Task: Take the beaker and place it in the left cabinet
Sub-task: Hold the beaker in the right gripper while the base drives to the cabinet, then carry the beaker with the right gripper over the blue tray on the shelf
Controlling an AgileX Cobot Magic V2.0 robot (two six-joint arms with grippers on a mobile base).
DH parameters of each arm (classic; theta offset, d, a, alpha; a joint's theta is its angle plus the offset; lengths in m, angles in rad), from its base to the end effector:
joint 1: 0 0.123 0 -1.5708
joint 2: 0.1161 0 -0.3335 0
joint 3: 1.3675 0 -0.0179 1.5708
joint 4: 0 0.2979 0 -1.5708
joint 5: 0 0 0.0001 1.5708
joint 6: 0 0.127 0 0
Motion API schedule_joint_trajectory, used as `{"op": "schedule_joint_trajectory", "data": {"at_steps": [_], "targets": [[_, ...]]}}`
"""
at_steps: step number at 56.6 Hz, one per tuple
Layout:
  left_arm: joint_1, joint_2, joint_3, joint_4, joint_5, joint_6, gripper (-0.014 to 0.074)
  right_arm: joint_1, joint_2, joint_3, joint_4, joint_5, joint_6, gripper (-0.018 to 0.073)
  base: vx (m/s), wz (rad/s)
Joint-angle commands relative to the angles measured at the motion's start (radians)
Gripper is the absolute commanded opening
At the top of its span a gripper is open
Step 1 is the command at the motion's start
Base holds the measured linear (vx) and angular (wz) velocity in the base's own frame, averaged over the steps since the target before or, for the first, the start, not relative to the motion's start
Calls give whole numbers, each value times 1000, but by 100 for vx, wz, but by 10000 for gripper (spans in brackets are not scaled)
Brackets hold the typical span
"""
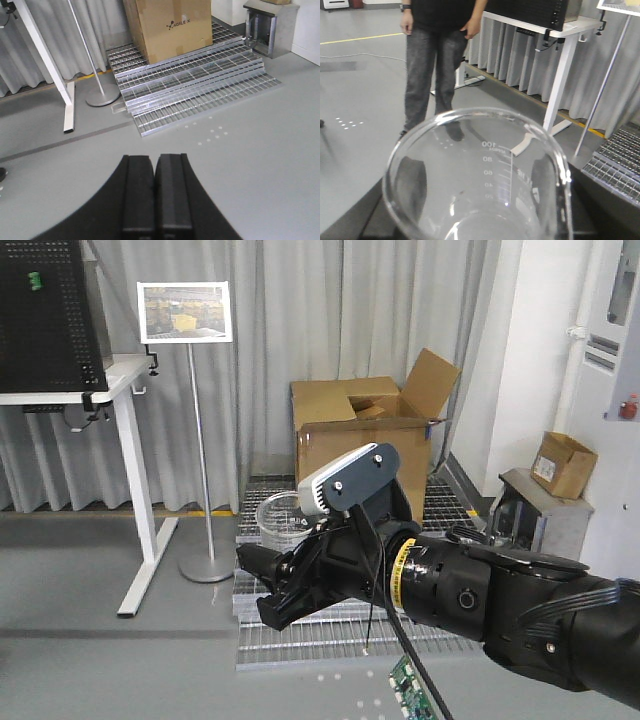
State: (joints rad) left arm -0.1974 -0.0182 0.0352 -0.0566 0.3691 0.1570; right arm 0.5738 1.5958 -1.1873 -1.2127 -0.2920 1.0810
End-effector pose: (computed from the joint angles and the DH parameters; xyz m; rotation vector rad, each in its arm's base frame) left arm 0.0832 -0.0193 0.1569 0.2949 1.8465 -0.0834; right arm 0.3633 0.2755 0.3498 -0.7985 1.6300 0.5696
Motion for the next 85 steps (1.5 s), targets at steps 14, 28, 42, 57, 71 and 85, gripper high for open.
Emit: {"op": "schedule_joint_trajectory", "data": {"at_steps": [14, 28, 42, 57, 71, 85], "targets": [[-6, -10, -19, -5, -81, -1, -6, -6, -44, -34, 21, -31, -3, 100, 63, -3], [-6, -10, -19, -5, -81, -1, -6, -6, -44, -34, 21, -31, -3, 100, 60, 3], [-6, -10, -19, -5, -81, -1, -6, -6, -44, -34, 21, -30, -3, 100, 55, -4], [-6, -10, -19, -5, -81, -1, -6, -6, -44, -34, 21, -29, -3, 100, 43, -27], [-6, -10, -19, -5, -81, -1, -6, -6, -43, -34, 21, -30, -3, 100, 30, -57], [-6, -10, -19, -5, -81, -1, -6, -6, -42, -34, 21, -33, -3, 100, 22, -81]]}}
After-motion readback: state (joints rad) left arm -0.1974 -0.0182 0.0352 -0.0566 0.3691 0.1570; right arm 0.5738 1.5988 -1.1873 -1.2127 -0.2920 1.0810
